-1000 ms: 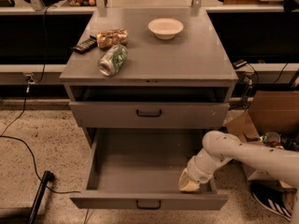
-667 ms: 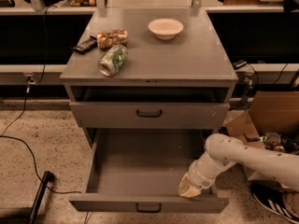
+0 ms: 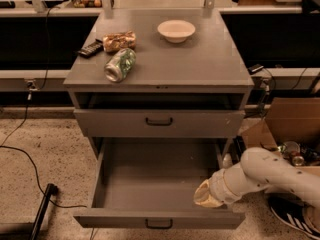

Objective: Open middle drawer

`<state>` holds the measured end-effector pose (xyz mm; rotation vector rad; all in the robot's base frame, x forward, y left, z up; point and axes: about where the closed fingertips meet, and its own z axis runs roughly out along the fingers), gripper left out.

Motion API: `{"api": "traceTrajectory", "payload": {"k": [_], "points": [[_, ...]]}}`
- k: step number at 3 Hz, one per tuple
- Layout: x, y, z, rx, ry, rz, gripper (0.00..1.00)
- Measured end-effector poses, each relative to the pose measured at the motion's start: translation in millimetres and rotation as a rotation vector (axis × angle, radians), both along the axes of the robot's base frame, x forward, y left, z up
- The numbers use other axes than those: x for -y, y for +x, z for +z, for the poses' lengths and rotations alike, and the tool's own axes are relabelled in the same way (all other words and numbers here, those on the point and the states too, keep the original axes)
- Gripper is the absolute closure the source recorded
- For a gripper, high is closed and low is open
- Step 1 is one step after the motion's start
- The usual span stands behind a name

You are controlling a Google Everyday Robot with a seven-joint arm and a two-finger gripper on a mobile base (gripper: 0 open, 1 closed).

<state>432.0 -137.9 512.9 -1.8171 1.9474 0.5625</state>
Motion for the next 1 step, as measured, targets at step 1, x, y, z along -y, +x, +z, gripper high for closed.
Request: {"api": "traceTrajectory", "payload": {"k": [1], "points": [[0.5,1.1,46.8,0.131,0.071,-0.04,0.81]]}}
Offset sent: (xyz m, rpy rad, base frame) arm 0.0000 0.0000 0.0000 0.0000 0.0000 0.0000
